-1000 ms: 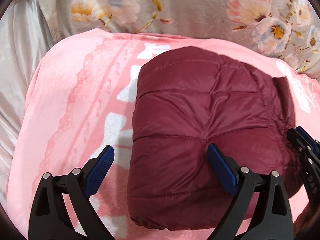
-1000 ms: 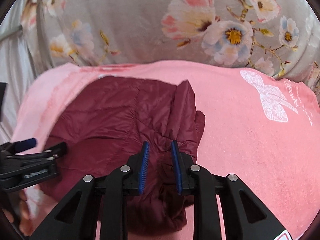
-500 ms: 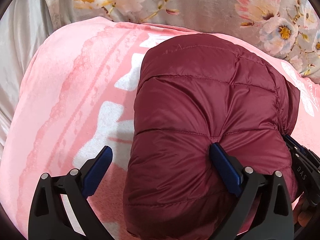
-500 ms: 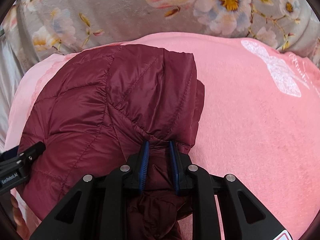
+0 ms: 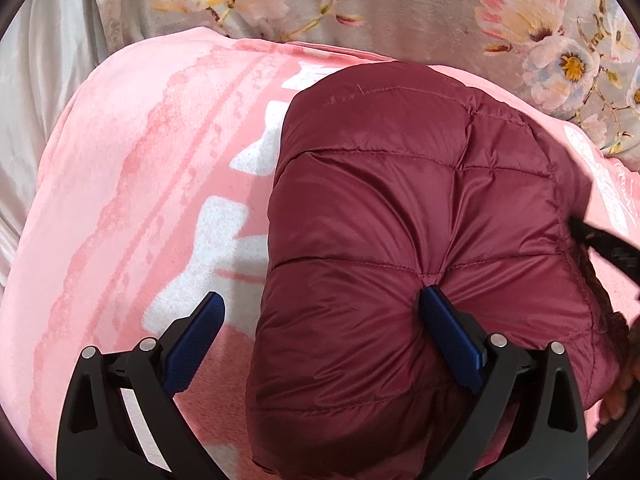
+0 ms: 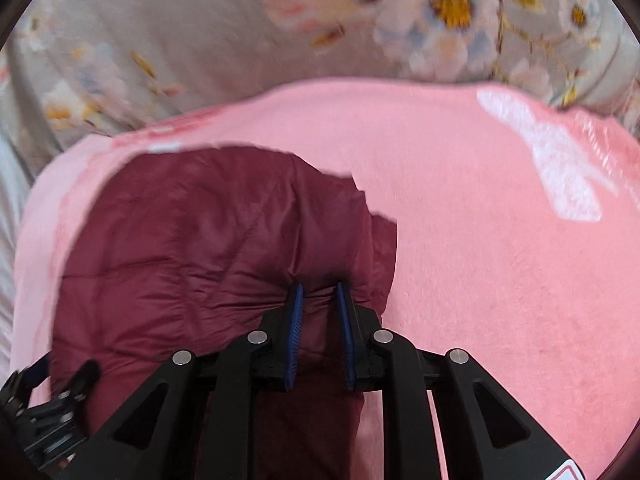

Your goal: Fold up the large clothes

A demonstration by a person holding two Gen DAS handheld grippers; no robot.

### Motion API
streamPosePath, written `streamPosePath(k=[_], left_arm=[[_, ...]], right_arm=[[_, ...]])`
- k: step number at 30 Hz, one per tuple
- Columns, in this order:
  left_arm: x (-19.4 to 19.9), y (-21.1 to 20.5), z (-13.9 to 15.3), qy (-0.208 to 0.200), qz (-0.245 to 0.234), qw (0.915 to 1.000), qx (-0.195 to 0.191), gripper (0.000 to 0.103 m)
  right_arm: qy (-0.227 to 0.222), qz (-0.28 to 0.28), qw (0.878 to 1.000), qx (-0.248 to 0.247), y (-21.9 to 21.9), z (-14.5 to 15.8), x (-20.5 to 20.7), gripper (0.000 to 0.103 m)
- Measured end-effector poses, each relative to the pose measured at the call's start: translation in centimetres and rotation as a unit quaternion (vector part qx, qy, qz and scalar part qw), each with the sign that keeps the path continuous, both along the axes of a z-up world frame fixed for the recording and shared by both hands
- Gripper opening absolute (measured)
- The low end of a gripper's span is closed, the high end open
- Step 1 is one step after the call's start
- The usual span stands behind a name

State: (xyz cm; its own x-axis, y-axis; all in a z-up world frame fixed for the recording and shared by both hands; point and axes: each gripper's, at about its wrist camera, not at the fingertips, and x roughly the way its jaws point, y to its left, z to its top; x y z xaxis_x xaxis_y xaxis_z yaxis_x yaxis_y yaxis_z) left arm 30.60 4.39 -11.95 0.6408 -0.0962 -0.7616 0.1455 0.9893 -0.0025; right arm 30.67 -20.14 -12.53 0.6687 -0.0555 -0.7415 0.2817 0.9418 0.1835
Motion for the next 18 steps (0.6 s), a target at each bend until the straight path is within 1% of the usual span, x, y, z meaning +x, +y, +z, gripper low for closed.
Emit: streamPosePath(k=[3, 6, 9, 10, 11, 13, 15, 17, 18], left_arm=[[0.1, 0.1, -0.1, 0.001, 0.000, 1.0000, -0.004, 0.097], [0.0, 0.3, 0.0, 0.004, 0.001, 0.9999, -0.011, 0.097], [-1.0, 0.7, 0.6, 0.002, 0.000, 0.9997, -0.023, 0.096], [-1.6, 0.8, 1.0, -0.004, -0.002, 0.9997, -0.023, 0.095], [-2.4, 0.8, 1.5, -0.014, -0.005, 0.9996, -0.023, 0.095], [-3.8, 0.9, 2.2, -0.031, -0.009, 0.9993, -0.021, 0.096], [-5.1, 0.9, 2.7, -0.040, -0.011, 0.9989, -0.020, 0.096], [-6.6, 0.9, 3.0, -0.044, -0.017, 0.9986, -0.024, 0.096], [-7.6, 0.8, 3.1, -0.048, -0.017, 0.9984, -0.022, 0.096]], right_arm=[[0.005, -0.001, 1.000, 0.005, -0.1, -0.4, 0.4, 0.014], [-0.009, -0.007, 1.000, 0.007, 0.2, 0.9, -1.0, 0.014], [-0.046, 0.001, 0.999, -0.002, 1.4, 2.9, -4.2, 0.014], [-0.061, 0.007, 0.998, -0.014, 2.2, 3.6, -5.9, 0.017], [-0.069, 0.011, 0.997, -0.023, 2.8, 4.0, -7.0, 0.019], [-0.083, 0.018, 0.996, -0.035, 4.0, 4.4, -9.5, 0.020], [-0.094, 0.023, 0.994, -0.046, 5.0, 4.6, -11.7, 0.021], [-0.107, 0.022, 0.992, -0.064, 6.0, 4.7, -14.1, 0.025], [-0.113, 0.020, 0.991, -0.071, 6.3, 4.8, -14.9, 0.034]])
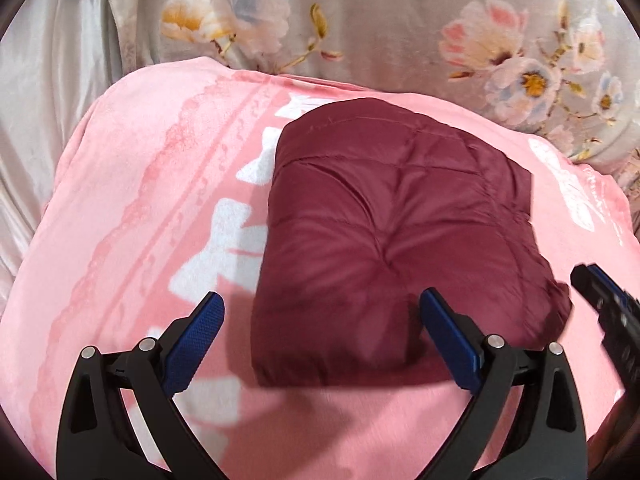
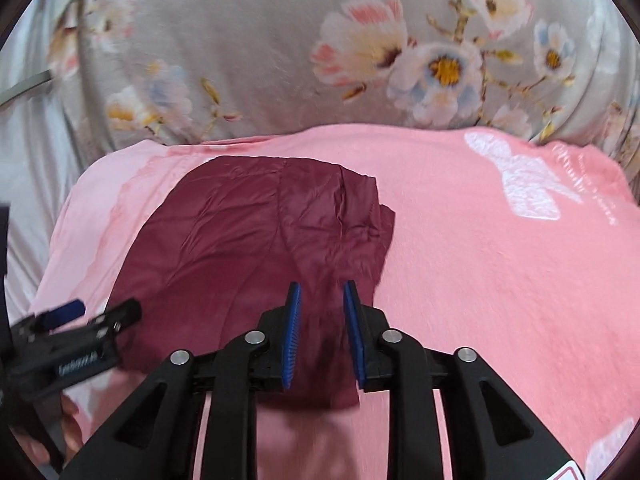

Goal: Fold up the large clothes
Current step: 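Open both grippers and withdraw them from the folded jacket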

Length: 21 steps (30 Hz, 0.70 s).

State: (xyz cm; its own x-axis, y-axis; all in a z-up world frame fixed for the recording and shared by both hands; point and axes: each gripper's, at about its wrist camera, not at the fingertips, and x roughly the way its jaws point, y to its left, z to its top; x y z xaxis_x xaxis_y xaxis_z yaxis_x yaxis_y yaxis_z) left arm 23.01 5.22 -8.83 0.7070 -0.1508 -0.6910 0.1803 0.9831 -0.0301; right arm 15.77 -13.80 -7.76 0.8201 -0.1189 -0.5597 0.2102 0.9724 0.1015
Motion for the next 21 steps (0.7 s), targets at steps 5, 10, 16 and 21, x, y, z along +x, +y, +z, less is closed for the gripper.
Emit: streamPosePath(k=[5, 10, 16, 21], left_arm=[[-3.6, 0.1, -0.2, -0.022, 0.011, 0.9996, 0.015, 0.096], [-6.6, 0.3, -1.2, -0.027, 0.021, 0.9990, 0.030, 0.096], [-9.4, 0.6, -2.8, -0.018, 0.034, 0.9989, 0.028, 0.096], [-11.4, 0.2, -3.7, -0.029, 0.038, 0.9981, 0.039, 0.096]], right_arm=[[-0.018, -0.001, 1.000, -0.017, 1.3, -0.2, -3.9, 0.049], [-0.016, -0.002, 1.000, -0.018, 2.3, -1.3, -7.0, 0.058], [0.001, -0.006, 1.000, -0.024, 2.6, -3.4, -9.7, 0.060], [0.002, -0.010, 0.999, -0.047, 3.2, -4.6, -11.9, 0.060]])
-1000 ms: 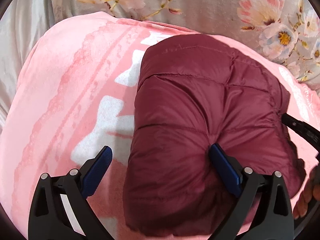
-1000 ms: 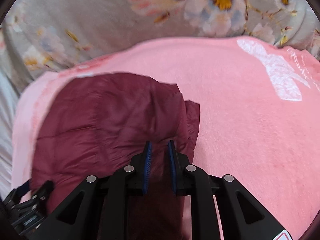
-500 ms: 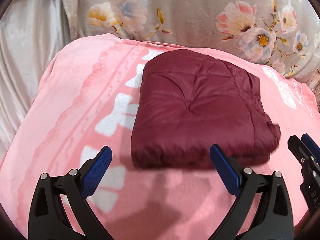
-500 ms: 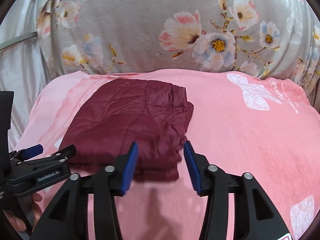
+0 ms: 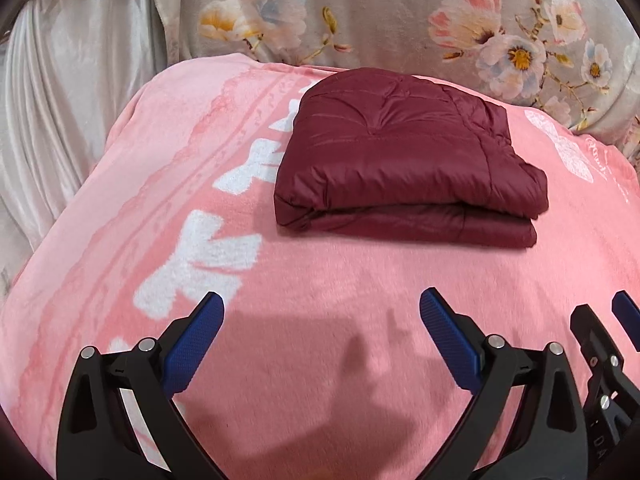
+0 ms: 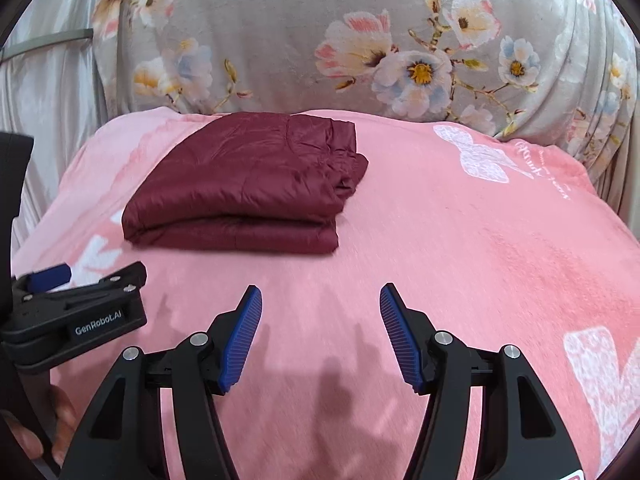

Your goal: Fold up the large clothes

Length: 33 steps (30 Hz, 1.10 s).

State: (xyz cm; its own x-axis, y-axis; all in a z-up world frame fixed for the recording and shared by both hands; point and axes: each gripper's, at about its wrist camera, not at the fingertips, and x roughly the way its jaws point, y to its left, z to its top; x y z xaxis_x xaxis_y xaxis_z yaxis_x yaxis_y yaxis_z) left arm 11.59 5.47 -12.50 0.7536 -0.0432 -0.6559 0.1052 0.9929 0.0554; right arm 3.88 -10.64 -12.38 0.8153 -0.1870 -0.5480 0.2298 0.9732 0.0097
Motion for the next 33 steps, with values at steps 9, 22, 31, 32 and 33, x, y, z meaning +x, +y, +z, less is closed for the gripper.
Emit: streamPosePath(k=[9, 22, 31, 32, 33], left_arm=[[-1.9, -0.7, -1.0, -0.023, -0.005, 0.9996, 0.018, 0.096], [-3.1, -1.0, -0.7, -0.056, -0.006, 0.9980, 0.027, 0.096], [-3.4, -1.2, -0.7, -0.061, -0.006, 0.9977, 0.029, 0.096], [-3.4, -1.2, -0.7, -0.062, -0.007, 0.9977, 0.029, 0.096], [-3.4, -1.2, -0.7, -0.062, -0.007, 0.9976, 0.029, 0.096]], right_arm=[[-0.009, -0.006, 1.000, -0.002, 0.2, -0.3, -1.2, 0.062], [-0.013, -0.006, 1.000, -0.016, 0.8, -0.4, -1.7, 0.067], [-0.009, -0.009, 1.000, -0.016, 0.8, -0.6, -1.7, 0.069], [-0.008, -0.008, 1.000, -0.017, 0.8, -0.6, -1.7, 0.069], [-0.008, -0.009, 1.000, -0.017, 0.8, -0.6, -1.7, 0.069]])
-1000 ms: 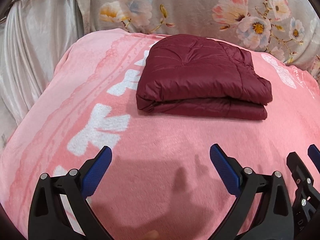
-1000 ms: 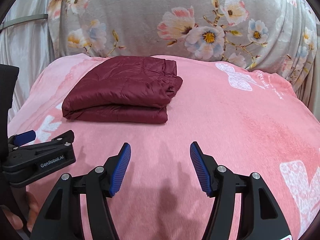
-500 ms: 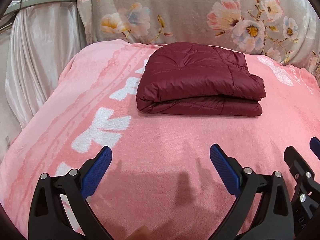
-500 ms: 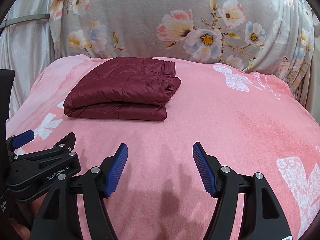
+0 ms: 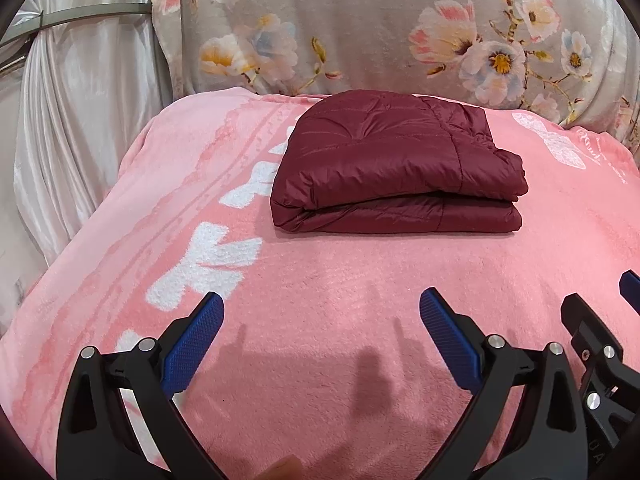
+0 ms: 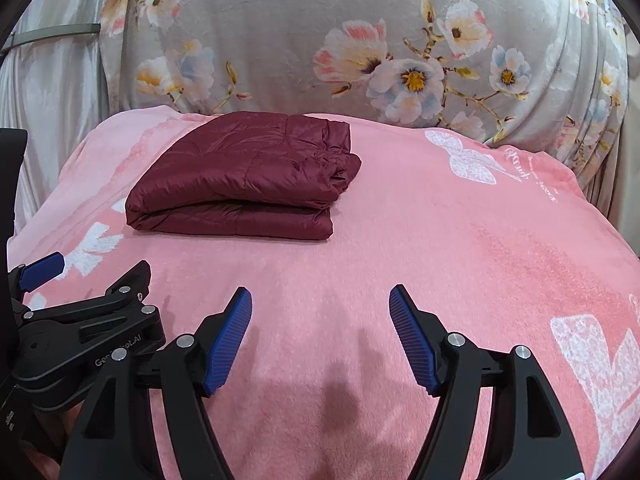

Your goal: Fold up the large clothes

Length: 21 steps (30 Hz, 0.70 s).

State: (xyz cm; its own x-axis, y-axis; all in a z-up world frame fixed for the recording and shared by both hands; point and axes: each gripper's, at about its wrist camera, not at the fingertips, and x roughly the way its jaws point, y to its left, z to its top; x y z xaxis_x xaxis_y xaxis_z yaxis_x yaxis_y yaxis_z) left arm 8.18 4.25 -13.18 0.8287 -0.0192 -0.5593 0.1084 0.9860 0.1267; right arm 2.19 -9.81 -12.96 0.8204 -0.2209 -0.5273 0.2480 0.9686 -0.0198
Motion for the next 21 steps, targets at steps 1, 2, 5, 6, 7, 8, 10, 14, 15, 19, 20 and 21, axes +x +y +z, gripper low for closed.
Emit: streamPosePath(k=[1, 2, 5, 6, 7, 8, 10, 14, 15, 19, 20, 21], left_arm=[[-0.01, -0.03, -0.01, 0.000, 0.001, 1.0000, 0.001, 0.096], [0.00, 0.00, -0.01, 0.000, -0.001, 1.0000, 0.000, 0.096], [-0.16, -0.10, 0.09, -0.002, -0.001, 1.0000, 0.003, 0.096], [-0.16, -0.10, 0.09, -0.002, -0.001, 1.0000, 0.002, 0.096], [-0.16, -0.08, 0.11, -0.002, 0.000, 1.0000, 0.002, 0.096], [-0.16, -0.10, 0.08, -0.001, -0.001, 1.0000, 0.001, 0.096], [-0.18, -0.12, 0.08, -0.002, 0.000, 1.0000, 0.002, 0.096], [-0.25, -0.19, 0.09, -0.001, -0.001, 1.0000, 0.003, 0.096], [-0.24, -0.17, 0.11, -0.001, -0.001, 1.0000, 0.004, 0.096], [-0.19, -0.34, 0.10, 0.001, -0.001, 1.0000, 0.008, 0.096], [-0.14, -0.35, 0.08, 0.001, 0.000, 1.0000, 0.009, 0.096], [-0.14, -0.41, 0.05, 0.001, 0.000, 1.0000, 0.009, 0.096]], right_arm=[[0.000, 0.000, 1.000, 0.000, 0.03, -0.03, -0.03, 0.069], [0.000, 0.000, 1.000, -0.001, 0.06, -0.05, -0.07, 0.069], [-0.001, 0.001, 1.000, -0.002, 0.01, -0.07, 0.01, 0.069], [0.000, 0.001, 1.000, -0.002, -0.01, -0.12, 0.04, 0.069], [0.000, 0.000, 1.000, -0.001, 0.04, -0.11, 0.00, 0.069], [-0.001, 0.000, 1.000, 0.000, 0.12, -0.08, 0.00, 0.069], [0.000, 0.001, 1.000, 0.002, -0.08, -0.20, 0.03, 0.069], [0.008, 0.000, 1.000, 0.005, -0.24, -0.49, 0.24, 0.069], [0.009, 0.001, 1.000, 0.006, -0.25, -0.56, 0.28, 0.069], [0.012, 0.003, 1.000, 0.009, -0.36, -0.65, 0.34, 0.070], [0.014, 0.003, 1.000, 0.010, -0.47, -0.65, 0.42, 0.070], [0.016, 0.004, 1.000, 0.011, -0.60, -0.63, 0.51, 0.070]])
